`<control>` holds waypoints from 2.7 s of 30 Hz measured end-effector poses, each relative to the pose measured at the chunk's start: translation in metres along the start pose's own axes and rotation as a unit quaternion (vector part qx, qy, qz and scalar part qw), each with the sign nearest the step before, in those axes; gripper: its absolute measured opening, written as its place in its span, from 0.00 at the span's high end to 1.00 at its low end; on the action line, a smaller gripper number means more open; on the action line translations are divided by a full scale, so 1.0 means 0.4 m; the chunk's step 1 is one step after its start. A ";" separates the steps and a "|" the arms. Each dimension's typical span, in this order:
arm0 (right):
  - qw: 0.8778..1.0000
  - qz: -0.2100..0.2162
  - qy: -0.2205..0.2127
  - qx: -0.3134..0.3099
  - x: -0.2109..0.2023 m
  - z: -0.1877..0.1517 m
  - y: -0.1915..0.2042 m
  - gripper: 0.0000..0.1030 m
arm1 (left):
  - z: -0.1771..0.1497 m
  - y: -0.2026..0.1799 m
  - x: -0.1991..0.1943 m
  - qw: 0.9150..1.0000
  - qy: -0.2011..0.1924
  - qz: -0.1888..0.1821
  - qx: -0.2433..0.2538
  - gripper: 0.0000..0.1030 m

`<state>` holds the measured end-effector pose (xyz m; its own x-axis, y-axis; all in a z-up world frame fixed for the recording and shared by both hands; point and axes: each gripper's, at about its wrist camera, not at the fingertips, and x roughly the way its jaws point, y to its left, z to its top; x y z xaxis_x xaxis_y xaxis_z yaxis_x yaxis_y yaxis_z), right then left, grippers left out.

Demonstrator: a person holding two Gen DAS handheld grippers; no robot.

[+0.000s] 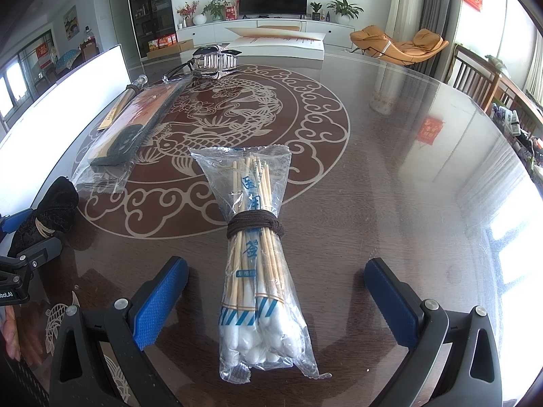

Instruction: Organize objects

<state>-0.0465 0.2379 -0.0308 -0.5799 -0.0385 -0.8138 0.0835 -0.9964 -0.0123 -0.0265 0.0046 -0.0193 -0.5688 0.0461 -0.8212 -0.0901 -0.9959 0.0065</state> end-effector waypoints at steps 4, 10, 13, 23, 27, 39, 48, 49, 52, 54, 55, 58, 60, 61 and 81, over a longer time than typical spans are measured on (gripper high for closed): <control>1.000 0.000 0.000 0.000 0.000 0.000 0.000 0.00 | 0.000 0.000 0.000 1.000 0.000 0.000 0.000 0.00; 1.000 0.000 0.000 0.000 0.000 0.000 0.000 0.00 | 0.000 0.000 0.001 1.000 0.001 -0.002 0.000 0.00; 1.000 0.000 0.000 0.000 0.000 0.000 0.000 0.00 | -0.001 0.000 -0.002 1.000 0.007 -0.010 0.011 0.00; 0.996 0.049 0.068 0.005 0.012 0.047 -0.022 0.00 | 0.021 -0.002 -0.018 0.998 0.027 -0.031 0.047 0.41; 0.994 0.070 0.083 0.023 0.024 0.088 -0.043 0.18 | 0.017 -0.005 -0.032 0.998 0.022 -0.039 0.038 0.69; 0.987 0.159 -0.002 0.023 -0.205 0.160 0.138 0.72 | 0.009 0.110 -0.337 0.986 -0.070 -0.138 -0.065 0.69; 0.940 0.326 -0.043 -0.091 -0.336 0.278 0.653 0.71 | 0.030 0.472 -0.485 0.979 -0.123 0.012 -0.164 0.69; 0.936 0.334 -0.042 -0.104 -0.337 0.275 0.707 0.71 | 0.023 0.513 -0.475 0.977 -0.116 0.028 -0.178 0.69; 0.930 0.342 -0.040 -0.128 -0.318 0.257 0.828 0.66 | -0.014 0.611 -0.424 0.968 -0.081 0.086 -0.220 0.66; 0.929 0.341 -0.021 -0.138 -0.289 0.243 0.878 0.37 | -0.045 0.659 -0.382 0.960 -0.053 0.094 -0.257 0.43; 0.930 0.339 -0.021 -0.140 -0.279 0.236 0.886 0.24 | -0.060 0.676 -0.368 0.957 -0.042 0.087 -0.273 0.36; 0.935 0.322 -0.047 -0.139 -0.275 0.210 0.854 0.21 | -0.095 0.685 -0.355 0.950 -0.042 0.070 -0.300 0.27; 0.943 0.298 -0.062 -0.132 -0.266 0.197 0.801 0.15 | -0.100 0.666 -0.354 0.951 -0.048 0.072 -0.296 0.26; 0.948 0.282 -0.070 -0.126 -0.256 0.194 0.764 0.14 | -0.099 0.648 -0.353 0.953 -0.050 0.074 -0.289 0.26; 0.999 -0.046 -0.016 0.008 -0.012 0.038 0.086 0.09 | -0.028 -0.057 -0.210 0.995 -0.008 -0.097 -0.001 0.12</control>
<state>-0.0531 0.2026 -0.0184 -0.6097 0.0511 -0.7910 0.0152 -0.9970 -0.0762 0.0324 0.0226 0.0430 -0.5540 0.2385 -0.7976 -0.1985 -0.9683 -0.1517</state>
